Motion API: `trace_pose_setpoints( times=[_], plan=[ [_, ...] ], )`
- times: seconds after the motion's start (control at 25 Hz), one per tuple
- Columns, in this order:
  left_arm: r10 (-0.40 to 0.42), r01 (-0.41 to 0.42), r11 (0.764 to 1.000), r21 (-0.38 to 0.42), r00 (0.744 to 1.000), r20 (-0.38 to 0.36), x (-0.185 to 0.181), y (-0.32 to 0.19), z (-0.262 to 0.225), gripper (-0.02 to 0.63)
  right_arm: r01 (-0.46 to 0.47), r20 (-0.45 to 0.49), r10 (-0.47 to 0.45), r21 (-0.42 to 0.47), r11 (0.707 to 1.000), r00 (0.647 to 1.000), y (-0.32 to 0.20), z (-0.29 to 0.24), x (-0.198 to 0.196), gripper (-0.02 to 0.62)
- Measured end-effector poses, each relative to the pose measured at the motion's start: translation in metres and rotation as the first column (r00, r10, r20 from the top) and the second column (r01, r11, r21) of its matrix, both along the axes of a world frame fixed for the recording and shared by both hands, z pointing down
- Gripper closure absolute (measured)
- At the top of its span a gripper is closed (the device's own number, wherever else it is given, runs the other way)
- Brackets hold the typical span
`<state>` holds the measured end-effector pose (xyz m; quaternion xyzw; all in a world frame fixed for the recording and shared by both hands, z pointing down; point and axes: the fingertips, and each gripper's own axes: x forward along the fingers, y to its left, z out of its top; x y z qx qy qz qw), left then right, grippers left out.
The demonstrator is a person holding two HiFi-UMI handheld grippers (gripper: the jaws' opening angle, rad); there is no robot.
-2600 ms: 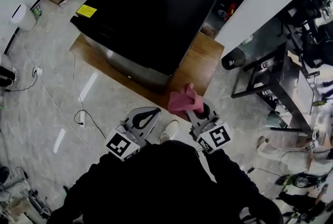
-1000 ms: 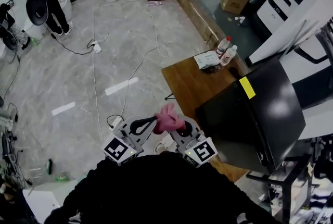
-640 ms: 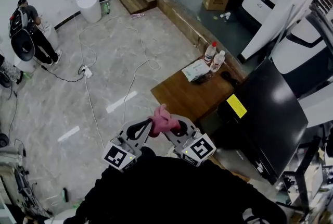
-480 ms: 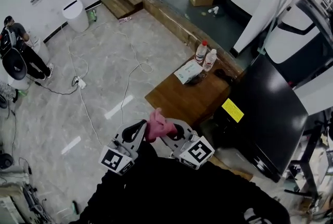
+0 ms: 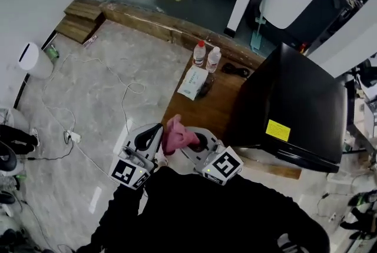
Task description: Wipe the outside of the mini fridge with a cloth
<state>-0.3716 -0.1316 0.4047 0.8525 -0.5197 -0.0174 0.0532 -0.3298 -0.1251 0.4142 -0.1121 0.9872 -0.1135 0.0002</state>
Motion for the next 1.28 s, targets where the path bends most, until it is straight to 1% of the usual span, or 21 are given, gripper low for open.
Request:
trace_pose_setpoints(
  times=[0.08,0.16,0.24,0.32,0.4,0.48,0.56,0.68,0.76,0.84,0.92,1.0,1.08,1.16,1.28],
  plan=[
    [0.09,-0.09,0.996,0.007,0.996,-0.002,-0.018,-0.025,-0.002,0.6,-0.101,0.024,0.102,-0.036,0.994,0.995,-0.027,-0.001,-0.02,0.531],
    [0.174,-0.174,0.985,0.021,0.985,0.007,-0.032,-0.047,-0.007,0.6,-0.202,0.053,0.207,-0.089,0.975,0.977,-0.052,-0.005,-0.032,0.531],
    [0.242,-0.243,0.969,0.035,0.97,0.021,-0.042,-0.065,-0.014,0.6,-0.301,0.085,0.313,-0.124,0.945,0.946,-0.075,-0.012,-0.037,0.531],
    [0.298,-0.299,0.953,0.053,0.954,0.027,-0.05,-0.082,-0.021,0.6,-0.415,0.115,0.432,-0.142,0.899,0.895,-0.101,-0.019,-0.034,0.531],
    [0.352,-0.354,0.933,0.068,0.935,0.037,-0.052,-0.099,-0.024,0.6,-0.536,0.152,0.557,-0.163,0.829,0.816,-0.127,-0.024,-0.02,0.531],
    [0.399,-0.401,0.912,0.082,0.916,0.046,-0.048,-0.113,-0.026,0.6,-0.64,0.195,0.67,-0.197,0.743,0.717,-0.15,-0.026,0.004,0.531],
    [0.431,-0.435,0.895,0.098,0.901,0.054,-0.042,-0.129,-0.027,0.6,-0.727,0.216,0.757,-0.215,0.652,0.616,-0.171,-0.025,0.029,0.531],
    [0.469,-0.474,0.874,0.107,0.88,0.072,-0.025,-0.152,-0.024,0.6,-0.82,0.227,0.842,-0.209,0.532,0.489,-0.194,-0.024,0.064,0.532],
    [0.485,-0.491,0.864,0.111,0.871,0.071,-0.012,-0.166,-0.025,0.6,-0.853,0.25,0.876,-0.23,0.468,0.413,-0.205,-0.026,0.086,0.532],
    [0.501,-0.504,0.855,0.119,0.863,0.061,0.001,-0.179,-0.028,0.6,-0.866,0.29,0.894,-0.271,0.42,0.343,-0.218,-0.03,0.106,0.531],
    [0.521,-0.524,0.842,0.128,0.852,0.053,0.015,-0.19,-0.03,0.6,-0.863,0.332,0.904,-0.335,0.378,0.267,-0.231,-0.032,0.126,0.531],
    [0.546,-0.547,0.826,0.136,0.836,0.049,0.029,-0.202,-0.029,0.6,-0.845,0.364,0.914,-0.42,0.332,0.178,-0.243,-0.029,0.145,0.531],
    [0.569,-0.57,0.81,0.141,0.821,0.049,0.041,-0.214,-0.028,0.6,-0.818,0.376,0.922,-0.5,0.284,0.09,-0.253,-0.024,0.161,0.531],
    [0.587,-0.589,0.795,0.144,0.807,0.061,0.055,-0.225,-0.029,0.6,-0.788,0.38,0.925,-0.564,0.248,0.02,-0.263,-0.02,0.175,0.532],
    [0.603,-0.606,0.781,0.148,0.794,0.072,0.076,-0.239,-0.029,0.6,-0.745,0.381,0.922,-0.634,0.208,-0.066,-0.274,-0.013,0.198,0.532]
  ],
)
